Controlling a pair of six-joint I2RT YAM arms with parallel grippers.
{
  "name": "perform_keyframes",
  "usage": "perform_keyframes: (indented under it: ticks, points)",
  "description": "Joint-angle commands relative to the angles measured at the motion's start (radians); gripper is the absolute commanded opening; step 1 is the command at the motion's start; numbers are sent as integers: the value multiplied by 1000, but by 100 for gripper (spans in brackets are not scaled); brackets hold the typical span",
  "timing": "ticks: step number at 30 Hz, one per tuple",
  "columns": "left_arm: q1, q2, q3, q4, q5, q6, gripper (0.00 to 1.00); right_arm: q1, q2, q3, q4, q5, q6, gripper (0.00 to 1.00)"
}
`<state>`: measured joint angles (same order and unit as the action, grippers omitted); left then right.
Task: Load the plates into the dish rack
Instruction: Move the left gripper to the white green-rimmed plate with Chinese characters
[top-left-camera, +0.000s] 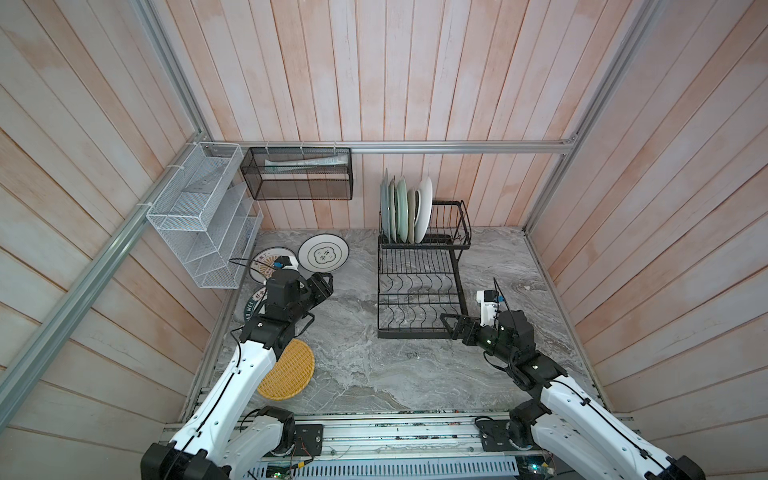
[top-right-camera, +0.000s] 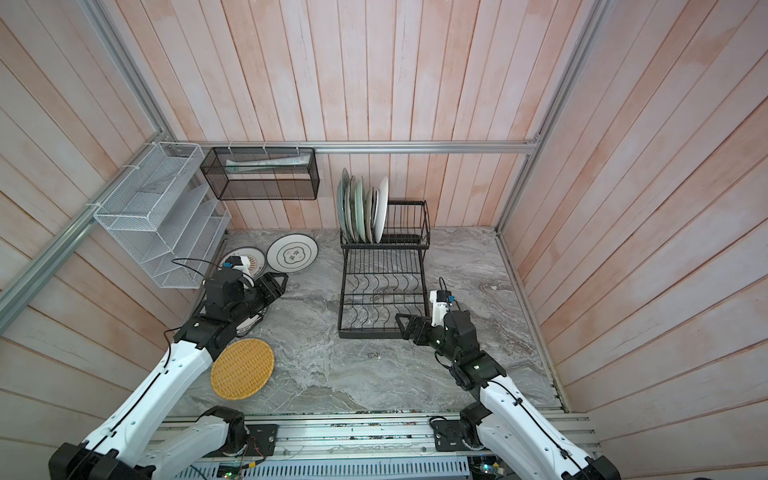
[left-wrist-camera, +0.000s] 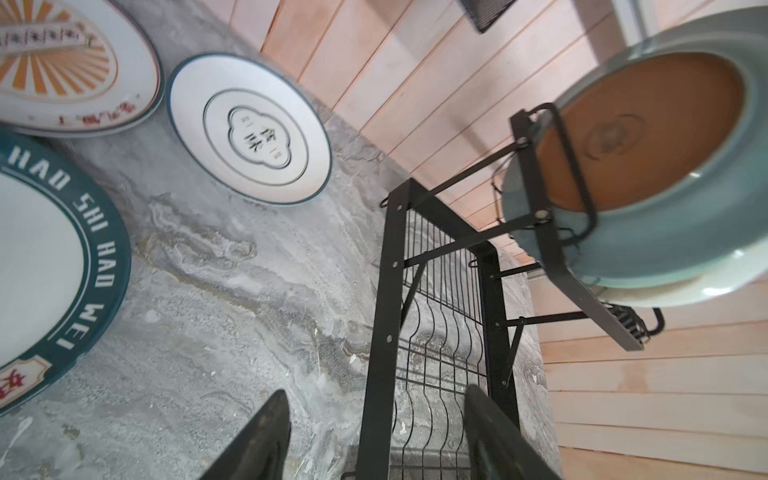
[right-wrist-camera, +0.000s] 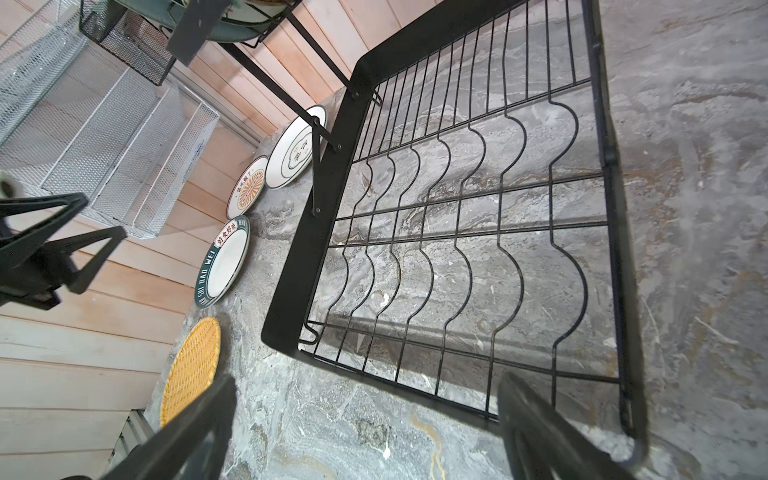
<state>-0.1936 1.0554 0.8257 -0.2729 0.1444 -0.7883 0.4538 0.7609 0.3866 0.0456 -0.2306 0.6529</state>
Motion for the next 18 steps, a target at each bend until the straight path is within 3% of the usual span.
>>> perform_keyframes:
  ticks: [1,7,13,18]
  points:
    - [87,105,-28,101,197,-128,67,-1,-6,37,15,-28,-12,98]
    - [171,381,22,277,278,-249,66,1,-14,19,36,-55,-6,98]
    - [205,660,176,307,263,-273,64,2,-32,12,47,-82,-16,98]
    - [218,812,269,340,263,-298,60,3,-41,10,46,-95,-25,98]
